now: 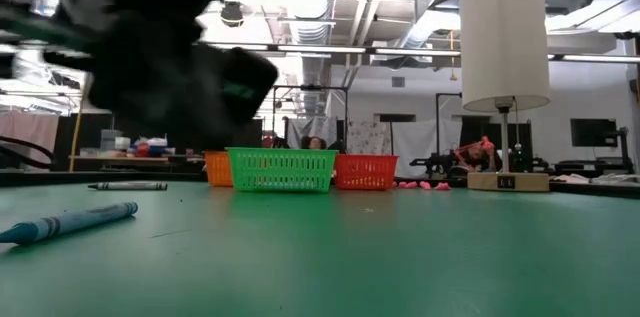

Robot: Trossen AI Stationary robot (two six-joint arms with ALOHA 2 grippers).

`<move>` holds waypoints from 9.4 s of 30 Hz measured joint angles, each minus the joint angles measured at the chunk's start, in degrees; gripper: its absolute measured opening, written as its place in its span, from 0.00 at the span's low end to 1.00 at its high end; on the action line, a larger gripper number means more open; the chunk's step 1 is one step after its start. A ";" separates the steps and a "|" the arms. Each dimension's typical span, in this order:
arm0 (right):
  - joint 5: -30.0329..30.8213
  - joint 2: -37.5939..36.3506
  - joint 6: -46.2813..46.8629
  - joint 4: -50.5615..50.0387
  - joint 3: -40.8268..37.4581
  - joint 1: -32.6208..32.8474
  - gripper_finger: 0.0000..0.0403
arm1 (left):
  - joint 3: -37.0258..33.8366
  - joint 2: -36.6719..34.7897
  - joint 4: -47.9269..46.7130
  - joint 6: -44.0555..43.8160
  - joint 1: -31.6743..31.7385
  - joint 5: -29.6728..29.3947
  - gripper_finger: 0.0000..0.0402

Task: Sort crayons
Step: Put a blue crayon in the green basket, then put a black crayon in the black basket

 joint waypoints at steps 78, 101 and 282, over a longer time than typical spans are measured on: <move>3.61 2.19 16.46 -12.71 -0.04 -0.93 0.30 | 0.15 -5.21 -18.64 1.63 -9.94 -6.07 0.00; 2.98 2.19 17.75 -12.52 -0.04 -1.28 0.30 | 0.15 0.32 -2.77 5.86 0.14 -4.80 0.00; -17.85 -1.38 -21.53 -30.92 20.39 -22.22 0.16 | -21.18 -35.54 -49.09 -29.65 29.65 -19.11 0.12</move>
